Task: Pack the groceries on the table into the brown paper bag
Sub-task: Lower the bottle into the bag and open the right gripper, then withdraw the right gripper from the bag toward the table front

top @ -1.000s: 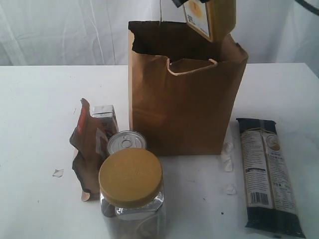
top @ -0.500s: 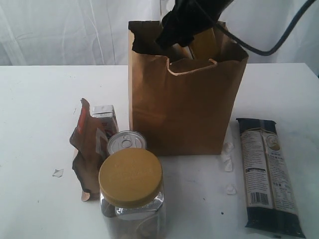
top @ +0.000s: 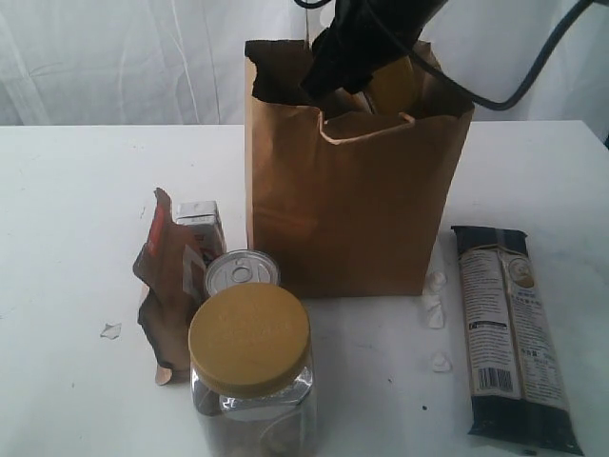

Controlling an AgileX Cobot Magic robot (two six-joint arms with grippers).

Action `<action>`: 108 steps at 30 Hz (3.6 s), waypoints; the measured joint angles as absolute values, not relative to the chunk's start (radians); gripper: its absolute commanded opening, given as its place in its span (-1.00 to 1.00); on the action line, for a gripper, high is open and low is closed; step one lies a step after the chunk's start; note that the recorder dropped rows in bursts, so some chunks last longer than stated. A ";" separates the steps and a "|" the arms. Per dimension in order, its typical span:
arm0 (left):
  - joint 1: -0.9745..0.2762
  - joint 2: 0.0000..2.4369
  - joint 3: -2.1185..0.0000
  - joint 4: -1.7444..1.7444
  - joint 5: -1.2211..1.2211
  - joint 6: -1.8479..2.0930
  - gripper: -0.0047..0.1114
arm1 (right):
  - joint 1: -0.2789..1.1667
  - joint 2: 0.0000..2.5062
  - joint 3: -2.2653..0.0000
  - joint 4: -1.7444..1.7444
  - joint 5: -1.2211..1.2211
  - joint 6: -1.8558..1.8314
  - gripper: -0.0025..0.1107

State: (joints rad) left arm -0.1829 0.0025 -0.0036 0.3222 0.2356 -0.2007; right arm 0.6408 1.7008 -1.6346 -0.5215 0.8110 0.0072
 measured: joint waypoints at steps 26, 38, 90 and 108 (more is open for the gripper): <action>-0.183 0.003 -0.004 0.322 0.236 -0.201 -0.92 | 0.641 1.808 -1.635 -0.454 0.771 0.138 -0.30; -0.183 0.003 -0.004 0.322 0.236 -0.201 -0.92 | 0.641 1.843 -1.642 -0.454 0.788 0.184 -0.14; -0.183 0.003 -0.004 0.322 0.236 -0.201 -0.92 | 0.678 1.593 -1.652 -0.440 1.006 0.191 0.04; -0.183 0.003 -0.004 0.322 0.236 -0.201 -0.92 | 0.678 1.358 -1.631 -0.437 1.208 0.191 -0.96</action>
State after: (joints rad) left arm -0.1829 0.0025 -0.0036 0.3222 0.2356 -0.2007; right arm 0.6779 1.3583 -1.6308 -0.4366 1.2077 0.1913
